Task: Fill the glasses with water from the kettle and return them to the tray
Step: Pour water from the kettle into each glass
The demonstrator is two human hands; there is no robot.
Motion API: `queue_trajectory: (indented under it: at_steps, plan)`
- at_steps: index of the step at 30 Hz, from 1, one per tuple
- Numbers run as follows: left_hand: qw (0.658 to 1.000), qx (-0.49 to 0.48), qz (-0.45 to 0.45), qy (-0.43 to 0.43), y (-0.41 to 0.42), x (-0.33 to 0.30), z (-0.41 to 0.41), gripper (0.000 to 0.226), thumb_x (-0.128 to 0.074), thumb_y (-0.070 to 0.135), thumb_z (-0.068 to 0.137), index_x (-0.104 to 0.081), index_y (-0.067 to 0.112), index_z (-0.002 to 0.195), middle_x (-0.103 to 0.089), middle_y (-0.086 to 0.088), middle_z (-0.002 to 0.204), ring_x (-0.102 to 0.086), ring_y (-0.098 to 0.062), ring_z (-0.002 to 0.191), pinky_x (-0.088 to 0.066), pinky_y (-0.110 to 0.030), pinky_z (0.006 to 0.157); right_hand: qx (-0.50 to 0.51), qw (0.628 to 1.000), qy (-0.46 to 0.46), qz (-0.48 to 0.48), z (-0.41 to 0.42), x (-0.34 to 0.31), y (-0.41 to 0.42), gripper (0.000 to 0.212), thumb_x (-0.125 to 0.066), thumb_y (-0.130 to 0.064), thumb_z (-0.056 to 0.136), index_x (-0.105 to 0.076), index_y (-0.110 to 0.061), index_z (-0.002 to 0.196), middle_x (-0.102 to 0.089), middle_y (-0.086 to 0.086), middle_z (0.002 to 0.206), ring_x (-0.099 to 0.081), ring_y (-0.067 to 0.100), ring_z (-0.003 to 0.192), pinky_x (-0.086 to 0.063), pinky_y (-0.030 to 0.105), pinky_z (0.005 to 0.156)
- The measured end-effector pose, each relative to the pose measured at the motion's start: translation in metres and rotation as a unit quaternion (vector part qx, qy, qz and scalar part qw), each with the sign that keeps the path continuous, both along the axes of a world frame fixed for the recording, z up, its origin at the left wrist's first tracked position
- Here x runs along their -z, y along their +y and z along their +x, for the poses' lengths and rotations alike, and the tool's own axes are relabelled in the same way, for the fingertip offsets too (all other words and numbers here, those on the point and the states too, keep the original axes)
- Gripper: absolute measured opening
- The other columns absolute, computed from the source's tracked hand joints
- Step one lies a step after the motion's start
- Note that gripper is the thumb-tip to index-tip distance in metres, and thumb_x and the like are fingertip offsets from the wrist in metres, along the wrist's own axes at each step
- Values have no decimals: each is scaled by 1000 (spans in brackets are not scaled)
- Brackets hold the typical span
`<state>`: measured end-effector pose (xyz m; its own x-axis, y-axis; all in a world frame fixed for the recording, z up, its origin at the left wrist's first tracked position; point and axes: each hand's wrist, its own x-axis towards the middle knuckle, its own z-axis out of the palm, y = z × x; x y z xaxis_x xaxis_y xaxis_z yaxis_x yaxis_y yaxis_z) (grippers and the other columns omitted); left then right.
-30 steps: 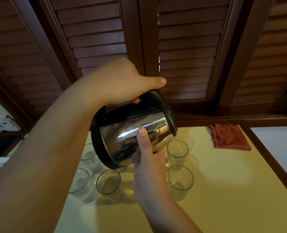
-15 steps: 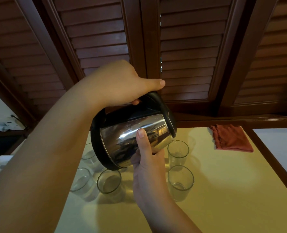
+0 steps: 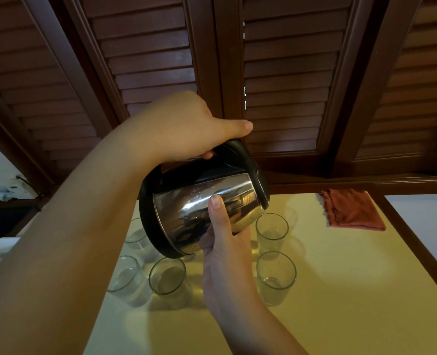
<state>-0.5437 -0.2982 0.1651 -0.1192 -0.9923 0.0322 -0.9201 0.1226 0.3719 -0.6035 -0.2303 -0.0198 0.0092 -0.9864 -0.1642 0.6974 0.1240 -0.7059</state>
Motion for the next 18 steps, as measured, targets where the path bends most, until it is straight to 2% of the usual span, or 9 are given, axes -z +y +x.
queue_trajectory:
  at_steps: [2,5,7,12,18]
  plan:
    - [1000,1,0,-3,-1,1,0,66,-56,76,89,-74,16,69,-59,6,42,-50,-1,34,-44,-30,60,2,1000,-1,2,1,1,0,89,-89,-53,61,-53,-37,141,-77,-5,127,-72,12,120,-51,40,111]
    - [1000,1,-1,-6,-2,1,0,67,-55,77,88,-75,16,71,-62,5,45,-51,-1,34,-45,-30,60,3,1000,-1,4,2,2,0,97,-95,-62,53,-54,-40,139,-77,-6,128,-72,13,121,-50,42,111]
    - [1000,1,-3,-11,-2,1,0,67,-55,78,88,-76,16,72,-62,5,45,-51,-1,34,-44,-30,59,3,1000,-4,5,3,2,-1,96,-93,-60,55,-54,-38,140,-77,-5,127,-72,13,120,-51,42,111]
    - [1000,3,-8,-16,-2,0,2,68,-54,77,89,-76,15,70,-61,6,43,-51,-1,34,-44,-30,60,5,1000,6,1,6,4,-3,112,-96,-71,42,-53,-40,141,-76,-7,129,-71,12,122,-48,45,114]
    - [1000,6,-10,-17,-3,1,2,68,-54,76,89,-75,15,70,-61,6,43,-52,-1,35,-42,-30,59,9,1000,-1,-3,8,4,-3,109,-96,-71,41,-56,-39,138,-77,-7,127,-71,12,122,-47,45,115]
